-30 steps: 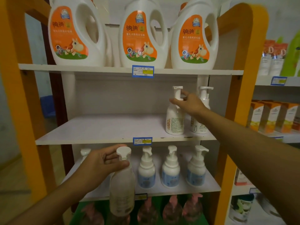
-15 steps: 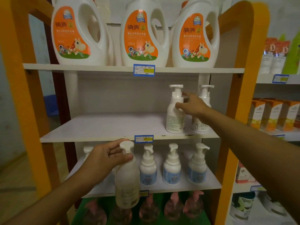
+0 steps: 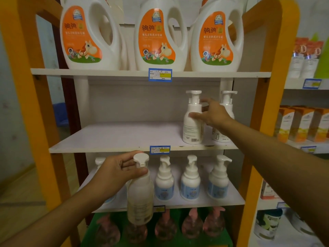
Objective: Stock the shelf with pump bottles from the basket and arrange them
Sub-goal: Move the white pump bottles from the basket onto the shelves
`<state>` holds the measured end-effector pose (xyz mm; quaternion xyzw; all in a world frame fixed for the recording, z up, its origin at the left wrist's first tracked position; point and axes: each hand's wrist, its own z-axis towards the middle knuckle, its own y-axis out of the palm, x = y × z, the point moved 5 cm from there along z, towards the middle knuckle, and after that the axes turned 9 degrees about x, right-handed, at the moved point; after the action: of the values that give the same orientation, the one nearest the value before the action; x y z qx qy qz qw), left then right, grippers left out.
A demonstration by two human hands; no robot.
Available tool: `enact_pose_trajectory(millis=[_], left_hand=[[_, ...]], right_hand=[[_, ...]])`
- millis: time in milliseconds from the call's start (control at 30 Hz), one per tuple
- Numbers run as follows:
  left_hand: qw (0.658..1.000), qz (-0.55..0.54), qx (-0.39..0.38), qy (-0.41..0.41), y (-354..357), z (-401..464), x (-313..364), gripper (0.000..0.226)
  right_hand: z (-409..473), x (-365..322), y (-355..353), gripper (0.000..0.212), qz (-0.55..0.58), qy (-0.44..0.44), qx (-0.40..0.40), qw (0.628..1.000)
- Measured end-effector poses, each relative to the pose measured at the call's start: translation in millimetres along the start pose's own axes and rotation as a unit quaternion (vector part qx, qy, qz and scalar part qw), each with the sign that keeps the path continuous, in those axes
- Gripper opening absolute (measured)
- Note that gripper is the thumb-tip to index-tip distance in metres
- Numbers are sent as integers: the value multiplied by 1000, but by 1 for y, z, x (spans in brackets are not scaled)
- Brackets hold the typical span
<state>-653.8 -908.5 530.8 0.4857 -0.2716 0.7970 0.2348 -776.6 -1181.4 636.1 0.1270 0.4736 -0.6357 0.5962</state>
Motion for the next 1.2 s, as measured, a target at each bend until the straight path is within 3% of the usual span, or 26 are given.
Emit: enact_pose_trajectory(millis=[133,267,333,500,667,867,1100,1200], left_hand=[[1000,0,-4,-2,0,-3,-2,43],[1000,3,-7,-7,-2,-3,-2,43],[1000,1,-7,-5,-1,-2,1,42],[1000,1,1,3,-1,0,3,43],[1000,5,5,4,-3,1,0,43],[1000,12,1,0,-8,0,-3,40],[1000,1,11,-1,-11,-1,0,43],[1000,-6,11,-7,-14,-1,-2,44]], right_hand=[[1,-3,6,70,-61,-5,50,997],[1,-5,8,45,14,0,-38,999],[2,-2,7,41,13,8,-43,999],[4,0,7,52,-3,17,13,1000],[4,1,12,74,-88,30,66,993],[4,5,15,51,-26,19,19,999],[2,9,18,67,-51,31,74,995],[2,11,19,66,-42,19,64,997]])
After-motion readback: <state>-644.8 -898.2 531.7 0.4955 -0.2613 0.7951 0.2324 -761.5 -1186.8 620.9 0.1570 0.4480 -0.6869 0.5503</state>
